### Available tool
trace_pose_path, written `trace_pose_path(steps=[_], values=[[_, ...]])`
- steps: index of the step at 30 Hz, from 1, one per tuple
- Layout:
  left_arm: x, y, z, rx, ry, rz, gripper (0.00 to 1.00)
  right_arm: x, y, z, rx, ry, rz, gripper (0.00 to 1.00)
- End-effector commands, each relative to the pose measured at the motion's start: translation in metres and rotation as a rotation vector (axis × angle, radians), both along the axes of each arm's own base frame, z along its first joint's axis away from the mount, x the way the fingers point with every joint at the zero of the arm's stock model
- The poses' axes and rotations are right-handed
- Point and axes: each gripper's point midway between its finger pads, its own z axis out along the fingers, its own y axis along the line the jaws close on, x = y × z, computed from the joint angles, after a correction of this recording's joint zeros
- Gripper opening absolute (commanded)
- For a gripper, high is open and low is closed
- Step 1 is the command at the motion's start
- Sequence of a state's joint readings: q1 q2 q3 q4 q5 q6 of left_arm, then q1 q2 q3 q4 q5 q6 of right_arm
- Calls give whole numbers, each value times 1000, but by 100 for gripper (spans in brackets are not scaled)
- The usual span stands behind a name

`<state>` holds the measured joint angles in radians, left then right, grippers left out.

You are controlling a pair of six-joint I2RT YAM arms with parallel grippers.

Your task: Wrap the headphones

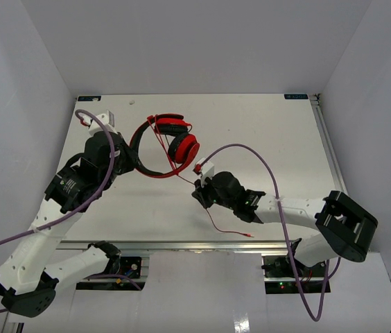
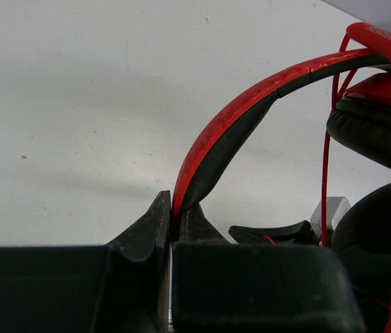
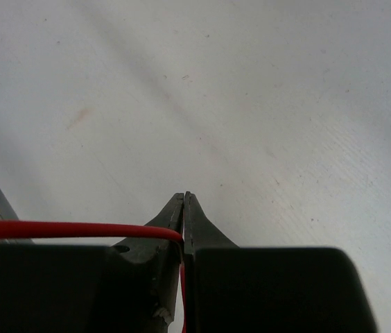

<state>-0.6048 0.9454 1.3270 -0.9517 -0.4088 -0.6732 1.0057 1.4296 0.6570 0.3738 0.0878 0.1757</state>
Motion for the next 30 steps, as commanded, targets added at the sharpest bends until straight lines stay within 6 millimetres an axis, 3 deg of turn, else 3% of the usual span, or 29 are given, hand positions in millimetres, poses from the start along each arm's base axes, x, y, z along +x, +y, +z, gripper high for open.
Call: trace_pose_path(steps=[1, 10, 16, 20, 21, 25, 27, 30], values=[[-11, -20, 48, -154, -107, -113, 0, 13, -8, -8, 14, 4, -15, 8], [-37, -63, 31, -163, -57, -431, 0, 34, -17, -7, 59, 36, -18, 8], [-45, -71, 9, -85, -21, -553, 0, 73, -37, 7, 100, 35, -93, 8], [-48, -74, -8, -35, 0, -616, 0, 108, -57, 30, 154, 39, -140, 8], [-48, -75, -10, -31, 5, -619, 0, 113, -65, 27, 146, 51, -160, 8], [-45, -81, -45, 55, 68, -704, 0, 144, -71, 81, 193, 26, -122, 8], [-43, -85, -56, 69, 93, -731, 0, 147, -75, 85, 168, 40, -111, 8], [-42, -90, -72, 89, 125, -768, 0, 163, -75, 119, 165, -3, -105, 8]])
